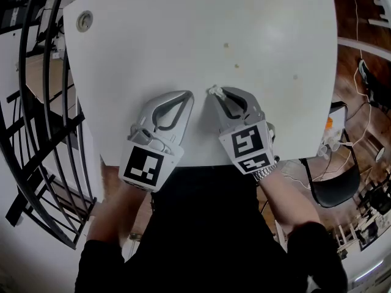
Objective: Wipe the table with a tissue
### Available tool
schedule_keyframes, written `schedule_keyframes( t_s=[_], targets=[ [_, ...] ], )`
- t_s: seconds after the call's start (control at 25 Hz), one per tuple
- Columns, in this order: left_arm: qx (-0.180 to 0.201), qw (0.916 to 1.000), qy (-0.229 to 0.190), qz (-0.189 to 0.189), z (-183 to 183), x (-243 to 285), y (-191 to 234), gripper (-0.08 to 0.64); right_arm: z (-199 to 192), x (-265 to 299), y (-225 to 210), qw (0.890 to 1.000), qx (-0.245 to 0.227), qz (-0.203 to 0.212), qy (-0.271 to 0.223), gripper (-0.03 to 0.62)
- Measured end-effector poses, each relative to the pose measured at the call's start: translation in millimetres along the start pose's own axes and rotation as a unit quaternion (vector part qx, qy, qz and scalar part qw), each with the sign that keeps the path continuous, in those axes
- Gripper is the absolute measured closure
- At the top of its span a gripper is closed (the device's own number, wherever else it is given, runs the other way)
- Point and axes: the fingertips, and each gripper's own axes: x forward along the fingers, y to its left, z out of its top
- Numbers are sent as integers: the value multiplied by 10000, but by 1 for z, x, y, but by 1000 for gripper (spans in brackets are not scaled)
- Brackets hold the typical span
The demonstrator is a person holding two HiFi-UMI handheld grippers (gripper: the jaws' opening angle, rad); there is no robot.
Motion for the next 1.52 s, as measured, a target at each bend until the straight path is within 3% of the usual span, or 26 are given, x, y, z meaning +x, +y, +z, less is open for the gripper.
schedule_keyframes(
  t_s=[0.6, 1.52],
  targets=[
    [117, 9995, 14, -302, 10, 22, -10, 545, 6, -15, -63, 9972, 305, -657, -184, 540],
    [10, 9992, -42, -403, 19, 34, -2, 545, 21, 0, -81, 9970, 253, -698, -232, 540]
  ],
)
